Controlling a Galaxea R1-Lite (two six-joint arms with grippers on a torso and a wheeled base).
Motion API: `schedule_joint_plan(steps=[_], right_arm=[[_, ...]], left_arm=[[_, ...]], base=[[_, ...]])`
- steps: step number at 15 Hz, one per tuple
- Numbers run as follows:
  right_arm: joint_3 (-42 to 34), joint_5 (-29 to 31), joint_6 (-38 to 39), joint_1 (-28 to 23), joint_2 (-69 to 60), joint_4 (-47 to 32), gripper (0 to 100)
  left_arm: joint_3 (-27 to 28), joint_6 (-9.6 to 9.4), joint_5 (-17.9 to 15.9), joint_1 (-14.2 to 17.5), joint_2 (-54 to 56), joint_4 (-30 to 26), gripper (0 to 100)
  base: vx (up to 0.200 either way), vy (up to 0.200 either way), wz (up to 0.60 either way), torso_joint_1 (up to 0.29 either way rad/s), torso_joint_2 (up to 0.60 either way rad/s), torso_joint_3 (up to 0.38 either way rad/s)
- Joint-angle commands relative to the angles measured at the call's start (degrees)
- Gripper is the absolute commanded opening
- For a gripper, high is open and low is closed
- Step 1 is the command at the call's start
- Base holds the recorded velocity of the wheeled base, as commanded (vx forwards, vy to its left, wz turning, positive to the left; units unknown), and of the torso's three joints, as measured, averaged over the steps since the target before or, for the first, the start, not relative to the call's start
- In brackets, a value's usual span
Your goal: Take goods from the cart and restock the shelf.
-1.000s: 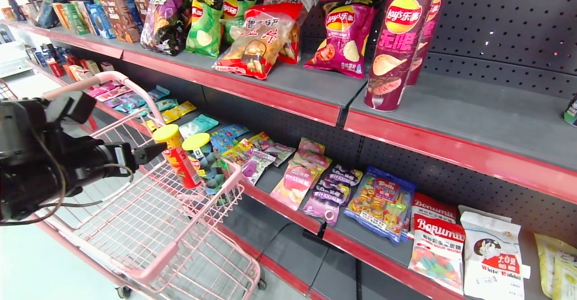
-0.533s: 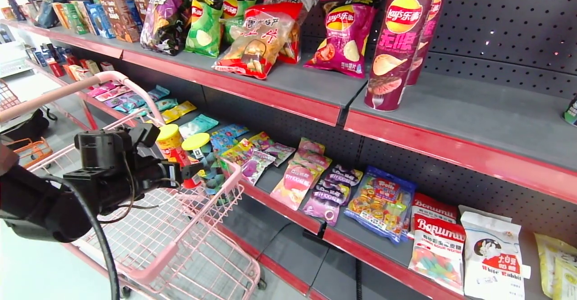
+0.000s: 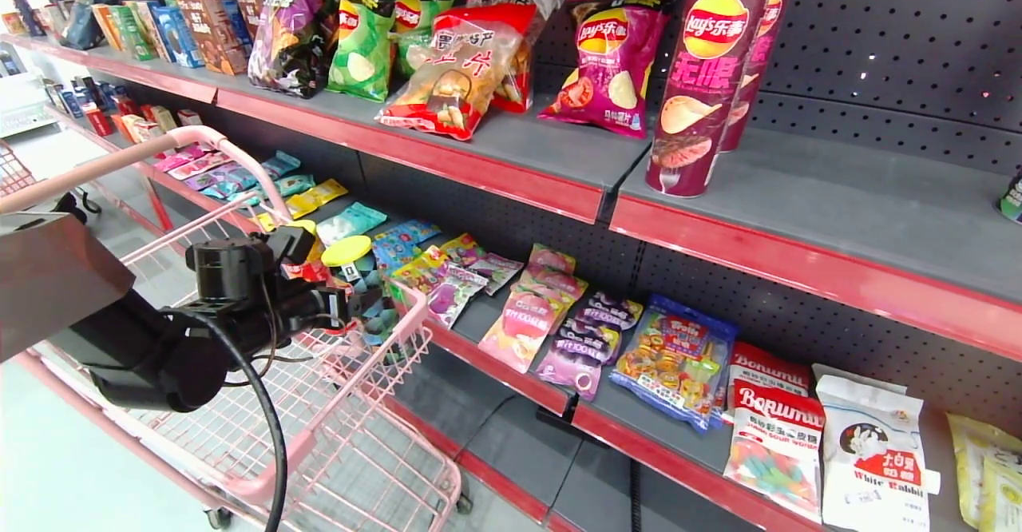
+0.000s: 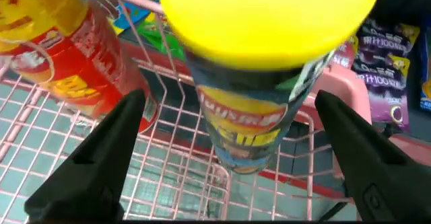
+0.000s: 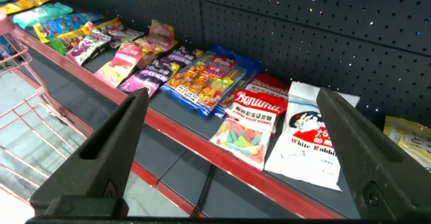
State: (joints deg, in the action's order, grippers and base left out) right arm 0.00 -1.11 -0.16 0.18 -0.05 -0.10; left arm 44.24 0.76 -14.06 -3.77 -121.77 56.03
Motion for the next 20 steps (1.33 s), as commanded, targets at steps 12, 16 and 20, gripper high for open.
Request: schedule_joint_plan(steps=[12, 16, 20], right_arm=[[0.0, 0.0, 0.0, 0.0, 0.0, 0.0, 100], [0.0, 0.0, 0.1, 0.0, 0.0, 0.0, 100], [0.0, 0.0, 0.2, 0.0, 0.0, 0.0, 100]], left_arm=[[-3.0, 0.04, 1.0, -0.9, 0.6, 3.2, 0], [-5.7, 1.0, 0.4, 1.1, 22.9, -12.6, 0], [-5.9, 2.41, 0.4, 2.1, 49.5, -27.5, 0]], base=[[0.0, 0.0, 0.0, 0.0, 0.0, 0.0], [0.0, 0.0, 0.0, 0.0, 0.0, 0.0], [0.0, 0.0, 0.0, 0.0, 0.0, 0.0]])
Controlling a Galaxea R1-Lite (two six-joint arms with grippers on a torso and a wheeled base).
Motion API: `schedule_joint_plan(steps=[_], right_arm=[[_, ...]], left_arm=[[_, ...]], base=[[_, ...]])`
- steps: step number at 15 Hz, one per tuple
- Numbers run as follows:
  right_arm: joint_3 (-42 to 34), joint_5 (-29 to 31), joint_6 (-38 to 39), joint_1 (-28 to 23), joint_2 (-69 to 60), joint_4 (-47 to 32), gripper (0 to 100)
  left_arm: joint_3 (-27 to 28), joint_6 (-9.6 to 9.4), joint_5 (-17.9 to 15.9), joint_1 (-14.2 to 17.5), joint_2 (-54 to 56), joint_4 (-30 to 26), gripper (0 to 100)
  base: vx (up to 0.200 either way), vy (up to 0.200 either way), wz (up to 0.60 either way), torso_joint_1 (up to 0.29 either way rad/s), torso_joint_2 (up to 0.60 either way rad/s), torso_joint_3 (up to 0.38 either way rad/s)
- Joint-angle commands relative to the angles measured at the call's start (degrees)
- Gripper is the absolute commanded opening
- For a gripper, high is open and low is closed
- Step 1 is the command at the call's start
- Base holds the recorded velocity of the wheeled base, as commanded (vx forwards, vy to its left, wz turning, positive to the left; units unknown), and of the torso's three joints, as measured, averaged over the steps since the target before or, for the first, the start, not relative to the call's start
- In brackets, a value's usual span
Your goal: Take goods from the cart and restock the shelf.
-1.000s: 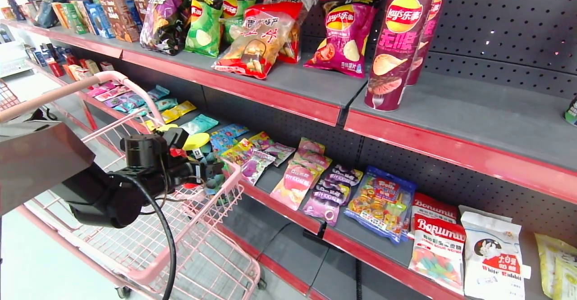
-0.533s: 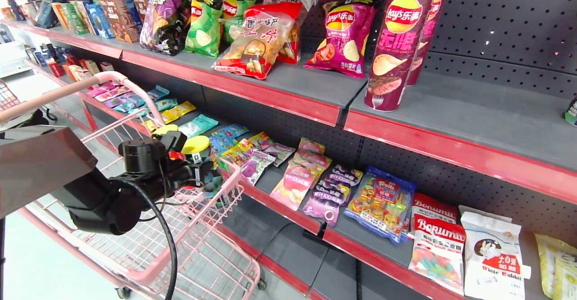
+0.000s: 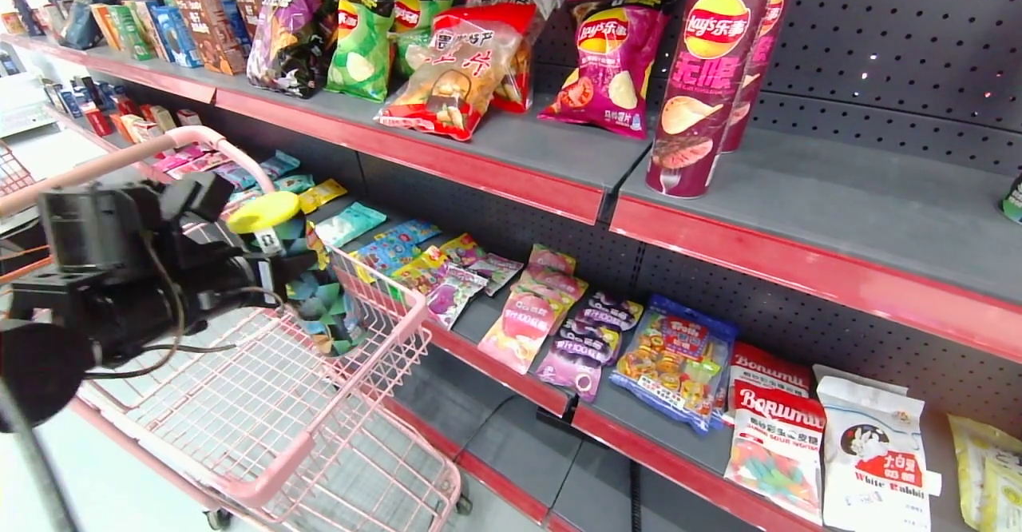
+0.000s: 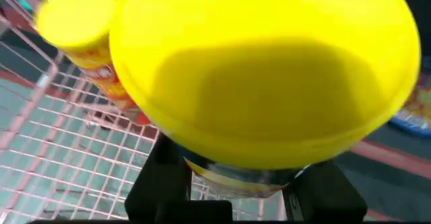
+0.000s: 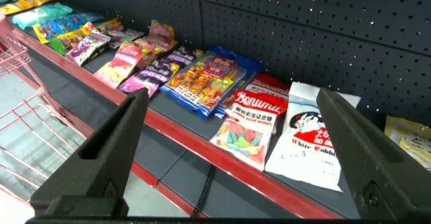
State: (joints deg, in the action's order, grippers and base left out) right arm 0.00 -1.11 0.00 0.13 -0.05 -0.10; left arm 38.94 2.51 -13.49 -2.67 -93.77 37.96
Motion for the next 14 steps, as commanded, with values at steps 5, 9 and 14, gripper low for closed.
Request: schedule_joint_plan(steps=[5, 9, 14], right_arm=[[0.0, 0.1, 0.0, 0.0, 0.0, 0.0, 100], [0.0, 0.1, 0.0, 0.0, 0.0, 0.0, 100], [0.0, 0.1, 0.1, 0.0, 0.0, 0.0, 100]], left_arm=[[-1.0, 0.56, 0.5, 1.0, 56.2, -42.4, 0], [-6.4, -1.46, 0.7, 1.0, 69.7, -46.7, 0], [-9.0, -4.01, 5.1, 1.1, 73.3, -46.8, 0]], base=[[0.0, 0.0, 0.0, 0.0, 0.0, 0.0], [0.0, 0.0, 0.0, 0.032, -0.11, -0.072], [0.0, 0.0, 0.0, 0.164, -0.49, -0.327]])
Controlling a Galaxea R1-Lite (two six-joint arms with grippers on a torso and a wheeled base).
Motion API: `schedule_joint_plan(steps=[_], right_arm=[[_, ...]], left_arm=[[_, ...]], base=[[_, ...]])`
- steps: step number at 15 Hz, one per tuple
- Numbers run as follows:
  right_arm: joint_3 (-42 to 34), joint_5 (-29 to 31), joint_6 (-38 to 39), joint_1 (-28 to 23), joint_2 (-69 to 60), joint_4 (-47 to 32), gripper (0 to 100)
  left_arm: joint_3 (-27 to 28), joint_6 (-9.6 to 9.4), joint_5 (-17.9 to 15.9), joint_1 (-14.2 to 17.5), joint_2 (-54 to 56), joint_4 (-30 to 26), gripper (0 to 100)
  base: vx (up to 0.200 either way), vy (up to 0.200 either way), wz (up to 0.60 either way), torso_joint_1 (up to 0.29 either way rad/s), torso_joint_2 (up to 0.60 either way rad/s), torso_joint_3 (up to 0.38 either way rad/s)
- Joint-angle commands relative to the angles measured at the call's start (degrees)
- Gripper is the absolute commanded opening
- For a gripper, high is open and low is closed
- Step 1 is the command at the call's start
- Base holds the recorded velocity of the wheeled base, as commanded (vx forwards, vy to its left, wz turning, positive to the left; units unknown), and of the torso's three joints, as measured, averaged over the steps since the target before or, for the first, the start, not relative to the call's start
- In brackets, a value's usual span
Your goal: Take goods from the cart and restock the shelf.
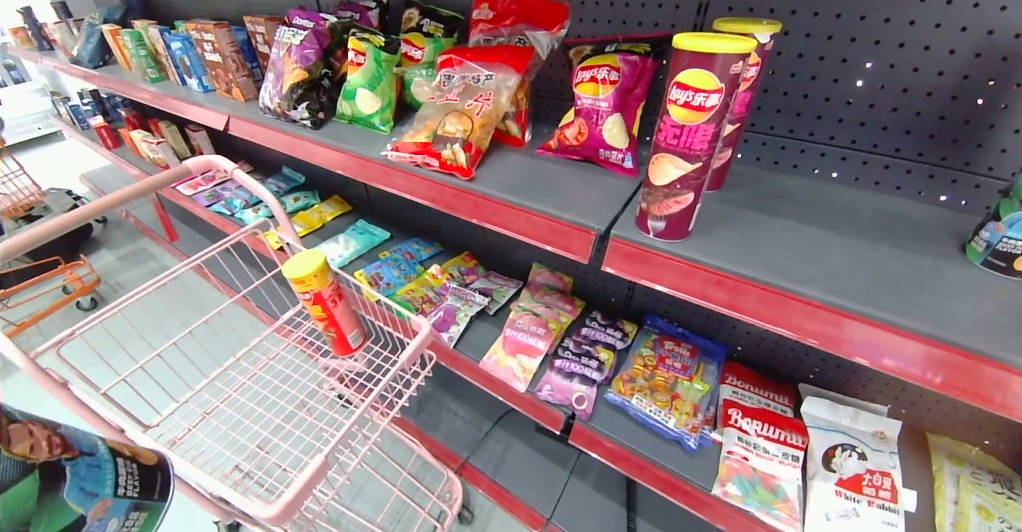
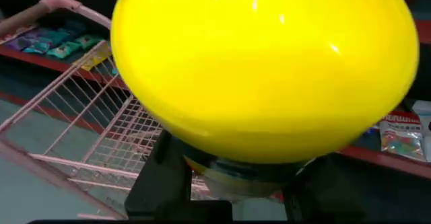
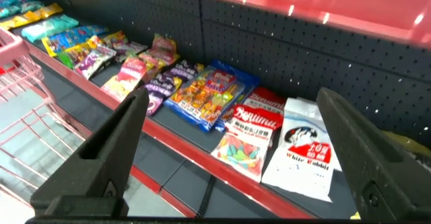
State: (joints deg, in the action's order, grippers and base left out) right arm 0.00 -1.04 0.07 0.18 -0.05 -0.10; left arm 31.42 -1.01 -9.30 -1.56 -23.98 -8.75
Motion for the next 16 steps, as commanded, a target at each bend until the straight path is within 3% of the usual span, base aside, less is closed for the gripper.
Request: schedule_joint_plan(steps=[1, 6, 8, 9, 10, 16], right_arm=[[0.0, 0.0, 0.0, 0.0, 0.0, 0.0, 100], [0.0, 0.0, -0.1, 0.0, 0.0, 0.0, 100], [0.0, 0.0, -0.2, 0.0, 0.0, 0.0, 100], [0.0, 0.0, -0.2, 0.0, 0.0, 0.0, 100], [0.0, 0.0, -0.2, 0.0, 0.0, 0.0, 100], [0.0, 0.0, -0.2, 0.0, 0.0, 0.0, 100]], left_arm=[[-2.2, -0.48, 1.7, 0.0, 4.4, 0.0, 0], [-2.7, -1.71, 2.0, 0.0, 5.6, 0.0, 0], [-2.7, -1.98, 5.7, 0.1, 5.5, -0.1, 0], [-2.6, -3.12, 8.2, 0.0, 5.3, -0.4, 0], [-2.7, -4.35, 8.2, -0.1, 5.5, -0.6, 0], [-5.4, -4.53, 5.7, -0.5, 6.9, -0.3, 0]], base=[[0.0, 0.0, 0.0, 0.203, -0.56, -0.349], [0.0, 0.0, 0.0, 0.23, -0.6, -0.367], [0.0, 0.0, -0.6, 0.2, -0.49, -0.293], [0.0, 0.0, -0.6, 0.168, -0.41, -0.246], [0.0, 0.0, -0.6, 0.144, -0.38, -0.222], [0.0, 0.0, -0.6, 0.021, -0.03, -0.023]])
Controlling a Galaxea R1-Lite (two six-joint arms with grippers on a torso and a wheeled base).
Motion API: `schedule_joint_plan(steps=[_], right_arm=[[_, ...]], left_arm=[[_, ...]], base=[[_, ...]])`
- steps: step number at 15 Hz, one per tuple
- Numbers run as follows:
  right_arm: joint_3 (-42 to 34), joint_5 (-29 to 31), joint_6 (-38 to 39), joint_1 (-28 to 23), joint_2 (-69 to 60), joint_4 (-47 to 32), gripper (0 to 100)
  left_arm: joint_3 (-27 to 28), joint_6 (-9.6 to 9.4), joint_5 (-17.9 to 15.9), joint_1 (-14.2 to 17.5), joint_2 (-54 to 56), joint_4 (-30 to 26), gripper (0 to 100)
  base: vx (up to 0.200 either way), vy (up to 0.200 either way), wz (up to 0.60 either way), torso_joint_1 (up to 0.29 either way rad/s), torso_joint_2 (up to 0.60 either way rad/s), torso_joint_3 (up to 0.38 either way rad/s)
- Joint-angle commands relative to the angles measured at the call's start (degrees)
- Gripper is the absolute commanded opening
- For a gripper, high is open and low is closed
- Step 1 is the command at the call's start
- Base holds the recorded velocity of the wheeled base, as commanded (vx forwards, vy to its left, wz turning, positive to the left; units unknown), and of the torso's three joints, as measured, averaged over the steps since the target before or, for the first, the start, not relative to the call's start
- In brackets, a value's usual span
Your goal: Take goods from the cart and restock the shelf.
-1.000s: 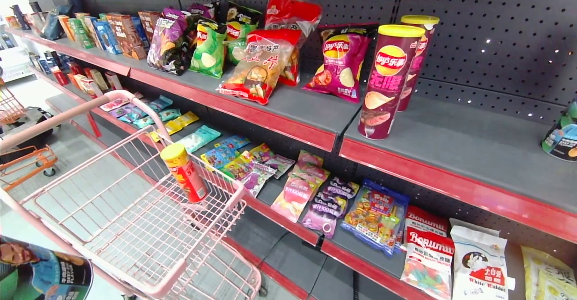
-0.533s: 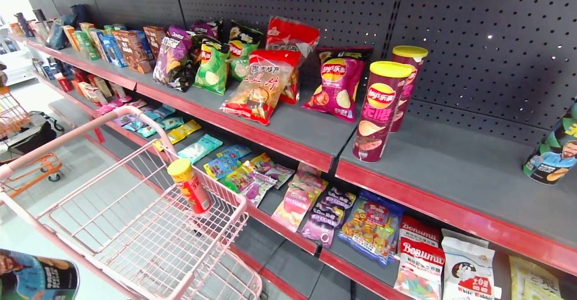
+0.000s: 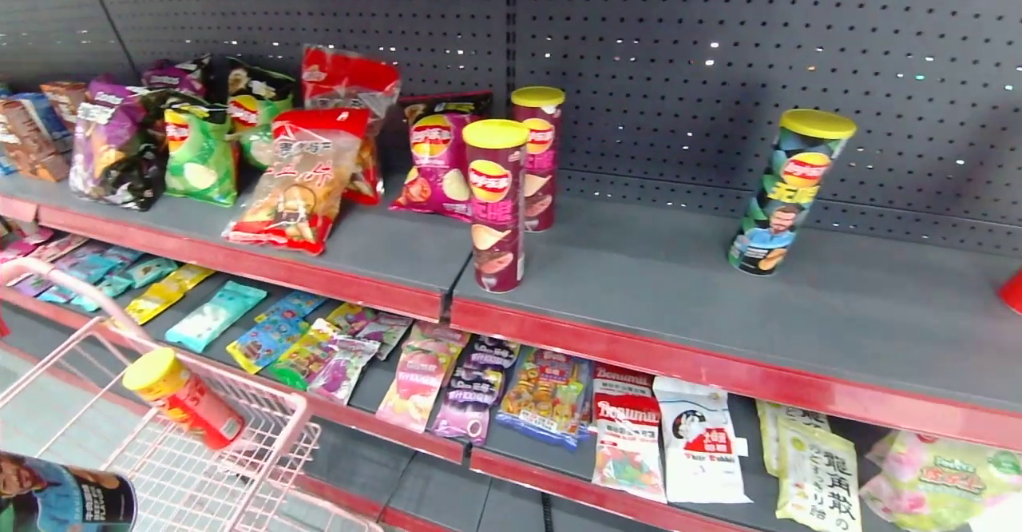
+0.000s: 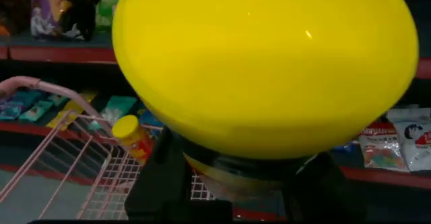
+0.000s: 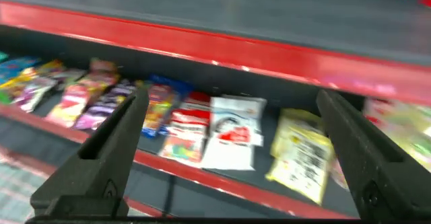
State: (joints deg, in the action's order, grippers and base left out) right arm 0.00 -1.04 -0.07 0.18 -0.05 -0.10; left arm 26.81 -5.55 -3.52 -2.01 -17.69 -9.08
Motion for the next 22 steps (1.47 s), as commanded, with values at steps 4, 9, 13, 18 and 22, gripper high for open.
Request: schedule_joint_plan(steps=[4, 9, 13, 18, 22], right_arm=[[0.0, 0.0, 0.0, 0.0, 0.0, 0.0, 100], [0.0, 0.0, 0.0, 0.0, 0.0, 0.0, 100], [0.0, 0.0, 0.1, 0.0, 0.0, 0.0, 100], [0.0, 0.0, -0.1, 0.0, 0.0, 0.0, 100], [0.0, -0.1, -0.1, 0.0, 0.0, 0.0, 100]], left_arm=[[-1.5, 0.01, 1.1, 0.1, 2.1, -0.2, 0], [-1.5, -1.05, 1.0, 0.0, 2.5, -1.3, 0], [-0.9, -6.32, 1.0, 0.0, 2.1, -1.1, 0], [-0.8, -7.02, 1.1, 0.0, 2.3, -1.1, 0], [-1.2, -9.57, 0.3, -0.1, 4.2, -1.3, 0]], base=[[0.0, 0.0, -0.6, 0.008, 0.0, -0.001], [0.0, 0.0, -0.12, 0.0, 0.0, 0.0], [0.0, 0.0, 0.0, 0.0, 0.0, 0.0], [0.16, 0.0, 0.0, -0.004, 0.0, 0.003], [0.05, 0.0, 0.0, 0.002, 0.0, 0.001]])
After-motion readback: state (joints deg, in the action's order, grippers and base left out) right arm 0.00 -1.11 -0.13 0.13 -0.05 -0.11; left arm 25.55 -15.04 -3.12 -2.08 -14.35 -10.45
